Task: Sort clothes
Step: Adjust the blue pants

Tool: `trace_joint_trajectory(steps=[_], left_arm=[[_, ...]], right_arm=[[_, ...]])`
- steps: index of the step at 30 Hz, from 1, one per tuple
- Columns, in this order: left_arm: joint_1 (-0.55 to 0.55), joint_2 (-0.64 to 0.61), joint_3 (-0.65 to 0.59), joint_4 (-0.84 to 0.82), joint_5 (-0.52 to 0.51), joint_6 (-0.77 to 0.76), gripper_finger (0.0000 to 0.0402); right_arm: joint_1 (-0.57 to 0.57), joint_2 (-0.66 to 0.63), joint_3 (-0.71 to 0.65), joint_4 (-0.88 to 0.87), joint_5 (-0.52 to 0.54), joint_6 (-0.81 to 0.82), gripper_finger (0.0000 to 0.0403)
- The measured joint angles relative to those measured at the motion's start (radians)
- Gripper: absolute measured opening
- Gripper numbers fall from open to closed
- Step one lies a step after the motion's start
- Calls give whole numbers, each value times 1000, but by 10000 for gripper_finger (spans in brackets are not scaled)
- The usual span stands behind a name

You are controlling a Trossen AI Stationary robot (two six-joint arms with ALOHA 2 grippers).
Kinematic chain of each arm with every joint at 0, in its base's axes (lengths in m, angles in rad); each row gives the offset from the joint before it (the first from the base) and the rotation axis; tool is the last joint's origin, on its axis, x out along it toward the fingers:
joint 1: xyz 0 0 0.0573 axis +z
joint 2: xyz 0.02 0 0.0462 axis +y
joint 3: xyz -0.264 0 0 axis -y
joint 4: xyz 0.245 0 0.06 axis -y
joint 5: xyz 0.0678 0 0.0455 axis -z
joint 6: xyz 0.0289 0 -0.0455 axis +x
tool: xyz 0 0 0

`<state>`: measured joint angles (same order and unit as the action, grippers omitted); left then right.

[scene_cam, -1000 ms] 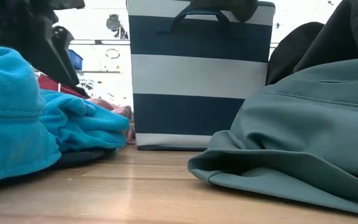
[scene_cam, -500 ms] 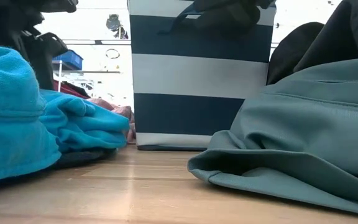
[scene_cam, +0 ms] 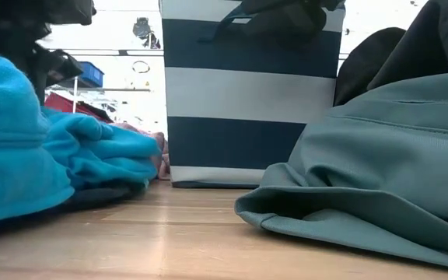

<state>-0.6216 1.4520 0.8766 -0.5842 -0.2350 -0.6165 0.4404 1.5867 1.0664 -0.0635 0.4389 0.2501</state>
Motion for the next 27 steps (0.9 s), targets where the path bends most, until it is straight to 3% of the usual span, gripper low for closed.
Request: trace_joint_trajectory(steps=[5, 16, 23, 27], left_arm=[[-12, -74, 67, -8, -1, 76, 8], [-51, -374, 205, -73, -55, 151, 4], [-85, -523, 218, -190, 97, 1, 4], [-111, -545, 218, -284, 64, -94, 4]], right_arm=[[0, 0, 0, 0, 0, 0, 196], [0, 0, 0, 0, 0, -7, 196], [0, 0, 0, -1, 0, -7, 196], [0, 0, 0, 0, 0, -7, 196]])
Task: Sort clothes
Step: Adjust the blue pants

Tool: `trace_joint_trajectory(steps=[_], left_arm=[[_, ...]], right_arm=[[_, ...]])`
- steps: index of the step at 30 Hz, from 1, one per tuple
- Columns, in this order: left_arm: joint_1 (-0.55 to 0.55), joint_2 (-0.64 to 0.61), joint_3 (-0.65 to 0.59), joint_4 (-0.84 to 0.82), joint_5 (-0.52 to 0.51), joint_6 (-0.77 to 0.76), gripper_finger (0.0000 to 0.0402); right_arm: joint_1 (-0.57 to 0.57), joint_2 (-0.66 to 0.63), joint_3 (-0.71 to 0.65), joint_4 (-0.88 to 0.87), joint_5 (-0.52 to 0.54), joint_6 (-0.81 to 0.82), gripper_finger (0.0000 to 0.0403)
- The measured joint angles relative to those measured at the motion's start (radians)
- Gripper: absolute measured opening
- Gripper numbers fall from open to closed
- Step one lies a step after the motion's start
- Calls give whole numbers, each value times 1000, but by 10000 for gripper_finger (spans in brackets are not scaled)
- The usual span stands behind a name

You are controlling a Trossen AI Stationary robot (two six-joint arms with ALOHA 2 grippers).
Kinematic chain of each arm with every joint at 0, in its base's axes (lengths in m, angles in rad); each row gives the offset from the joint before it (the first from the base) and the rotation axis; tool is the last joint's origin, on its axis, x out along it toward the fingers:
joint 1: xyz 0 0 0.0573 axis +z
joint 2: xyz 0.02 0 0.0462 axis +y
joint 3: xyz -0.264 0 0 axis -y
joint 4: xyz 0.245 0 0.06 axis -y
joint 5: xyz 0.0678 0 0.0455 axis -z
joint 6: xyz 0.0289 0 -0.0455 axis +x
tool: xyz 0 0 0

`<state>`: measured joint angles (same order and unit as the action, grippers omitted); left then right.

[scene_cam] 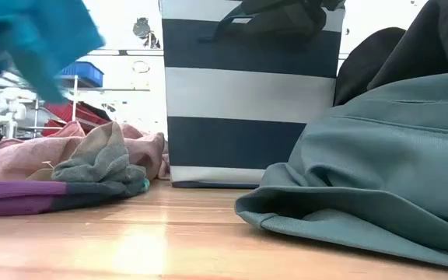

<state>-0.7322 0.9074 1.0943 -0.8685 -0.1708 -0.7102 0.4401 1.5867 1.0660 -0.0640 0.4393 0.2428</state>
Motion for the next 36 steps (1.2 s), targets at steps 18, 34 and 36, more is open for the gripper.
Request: trace_joint_trajectory(steps=[18, 34, 36], left_arm=[[-10, 362, -335, 108, 142, -333, 17], [-10, 440, -289, 98, 462, -358, 24], [-10, 427, -268, 100, 455, -337, 24]], right_arm=[[0, 0, 0, -1, 0, 6, 196], [-2, 0, 0, 0, 0, 0, 196], [-2, 0, 0, 0, 0, -2, 196]])
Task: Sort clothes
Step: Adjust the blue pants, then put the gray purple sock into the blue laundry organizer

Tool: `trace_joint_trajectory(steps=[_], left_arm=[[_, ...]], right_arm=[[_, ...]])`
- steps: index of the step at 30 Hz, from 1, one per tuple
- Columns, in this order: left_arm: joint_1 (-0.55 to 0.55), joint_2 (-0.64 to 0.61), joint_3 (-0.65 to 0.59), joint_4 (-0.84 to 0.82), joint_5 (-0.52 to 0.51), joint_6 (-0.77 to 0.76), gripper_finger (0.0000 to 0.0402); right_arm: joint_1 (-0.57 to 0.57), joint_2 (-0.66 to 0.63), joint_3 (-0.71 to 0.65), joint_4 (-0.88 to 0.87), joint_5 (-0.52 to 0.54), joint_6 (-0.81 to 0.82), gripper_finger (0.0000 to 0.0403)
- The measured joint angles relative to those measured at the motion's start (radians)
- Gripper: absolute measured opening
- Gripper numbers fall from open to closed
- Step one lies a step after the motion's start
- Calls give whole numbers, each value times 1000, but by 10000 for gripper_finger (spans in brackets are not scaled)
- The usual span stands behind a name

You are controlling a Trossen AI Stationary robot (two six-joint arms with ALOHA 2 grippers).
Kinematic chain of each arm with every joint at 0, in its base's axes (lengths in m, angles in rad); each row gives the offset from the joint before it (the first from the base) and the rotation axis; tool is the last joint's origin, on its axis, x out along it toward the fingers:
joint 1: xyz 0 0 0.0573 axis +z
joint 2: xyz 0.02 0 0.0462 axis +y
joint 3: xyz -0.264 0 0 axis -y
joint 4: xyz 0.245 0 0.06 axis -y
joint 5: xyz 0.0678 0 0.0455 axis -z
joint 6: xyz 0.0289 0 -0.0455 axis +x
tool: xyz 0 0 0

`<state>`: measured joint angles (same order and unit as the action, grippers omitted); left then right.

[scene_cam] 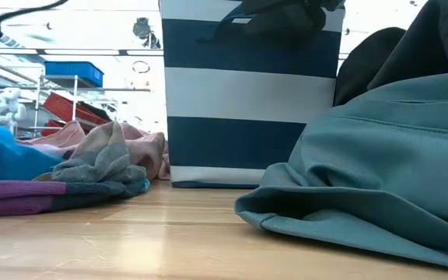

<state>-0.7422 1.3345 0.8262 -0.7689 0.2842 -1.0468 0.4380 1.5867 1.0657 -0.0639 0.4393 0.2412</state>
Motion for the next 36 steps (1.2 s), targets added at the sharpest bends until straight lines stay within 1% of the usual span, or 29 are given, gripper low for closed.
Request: trace_joint_trajectory(steps=[3, 6, 9, 15, 18, 20, 24, 28, 30, 32, 33, 34, 36], left_arm=[[3, -15, 10, -3, -12, 35, 27], [3, -24, 10, -20, -40, 58, 46], [3, -24, 10, -53, -48, 69, 82], [10, -24, 10, -142, -35, 100, 173], [23, -24, 10, -190, -5, 188, 205], [29, -24, 10, -214, 7, 168, 214], [48, -28, 20, -218, 82, 162, 216], [57, -37, 88, -227, 75, 162, 216], [57, -48, 138, -229, 18, 162, 216], [56, -61, 191, -214, -94, 164, 216], [56, -68, 215, -191, -167, 170, 216], [56, -72, 235, -150, -264, 186, 216], [50, -75, 246, -35, -496, 226, 216]], right_arm=[[-1, 0, 0, 0, 0, -10, 196], [-1, 0, 0, 0, 0, -16, 196], [-1, 0, 0, 0, 0, -18, 196], [-6, 0, 0, 0, 0, -19, 196], [-6, 0, 0, 0, 0, -19, 196], [-7, 0, 0, 0, 0, -20, 196], [-13, 0, 0, 0, 0, -20, 196], [-13, 0, 0, -1, 1, -20, 196], [-13, 0, 0, -1, 1, -18, 196], [-13, 0, 0, -1, 1, -7, 196], [-13, 0, 0, -3, 1, 5, 196], [-13, 0, 0, -8, 1, 13, 196], [-13, -1, 0, -22, 3, 17, 196]])
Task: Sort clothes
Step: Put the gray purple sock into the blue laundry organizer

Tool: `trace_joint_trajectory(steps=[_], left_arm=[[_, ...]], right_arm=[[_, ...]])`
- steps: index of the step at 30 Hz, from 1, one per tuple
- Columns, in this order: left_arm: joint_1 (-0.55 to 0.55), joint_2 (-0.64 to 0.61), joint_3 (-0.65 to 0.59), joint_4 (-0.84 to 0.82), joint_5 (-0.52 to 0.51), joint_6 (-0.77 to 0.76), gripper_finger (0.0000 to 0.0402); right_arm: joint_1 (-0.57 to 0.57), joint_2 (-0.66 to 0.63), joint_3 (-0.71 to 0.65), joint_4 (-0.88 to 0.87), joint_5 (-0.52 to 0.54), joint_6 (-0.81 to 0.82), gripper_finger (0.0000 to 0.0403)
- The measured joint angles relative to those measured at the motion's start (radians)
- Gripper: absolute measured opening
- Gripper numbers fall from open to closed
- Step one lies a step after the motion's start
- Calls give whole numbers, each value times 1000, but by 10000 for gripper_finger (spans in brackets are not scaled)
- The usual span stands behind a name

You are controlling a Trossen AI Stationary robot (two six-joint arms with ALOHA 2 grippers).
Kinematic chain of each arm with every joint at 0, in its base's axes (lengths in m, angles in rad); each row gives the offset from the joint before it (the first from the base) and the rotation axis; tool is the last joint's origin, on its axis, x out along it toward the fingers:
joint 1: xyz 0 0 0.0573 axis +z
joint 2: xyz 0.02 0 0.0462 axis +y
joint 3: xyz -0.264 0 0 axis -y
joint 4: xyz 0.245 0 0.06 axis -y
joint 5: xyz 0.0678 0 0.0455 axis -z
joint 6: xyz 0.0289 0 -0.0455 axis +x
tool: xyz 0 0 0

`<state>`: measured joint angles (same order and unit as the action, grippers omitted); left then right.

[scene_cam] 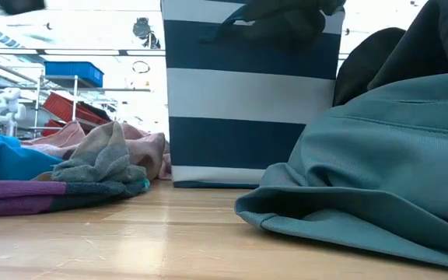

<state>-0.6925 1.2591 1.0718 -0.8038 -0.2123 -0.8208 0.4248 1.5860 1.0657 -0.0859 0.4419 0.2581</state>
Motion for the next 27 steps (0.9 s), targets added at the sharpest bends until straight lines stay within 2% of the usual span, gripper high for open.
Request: trace_joint_trajectory(steps=[1, 3, 9, 14, 19, 22, 27], left_arm=[[-2, 3, -2, 55, -91, 42, 216], [9, 26, -10, 161, -188, 135, 216], [68, 135, -45, 217, -299, 174, 216], [130, 230, -53, 218, -284, 171, 216], [181, 260, -53, 193, -186, 147, 216], [195, 258, -53, 138, -144, 157, 216], [192, 259, -53, 114, -163, 257, 216]], right_arm=[[0, 0, 0, -2, 0, -8, 196], [-4, 0, 0, 0, -3, -14, 196], [4, 8, 0, -6, -5, 28, 196], [-2, 13, -1, 1, -26, 17, 196], [-23, 13, 0, 11, -32, -20, 196], [-25, 13, 0, 7, -30, 25, 196], [-5, 13, 0, 5, -55, 112, 196]])
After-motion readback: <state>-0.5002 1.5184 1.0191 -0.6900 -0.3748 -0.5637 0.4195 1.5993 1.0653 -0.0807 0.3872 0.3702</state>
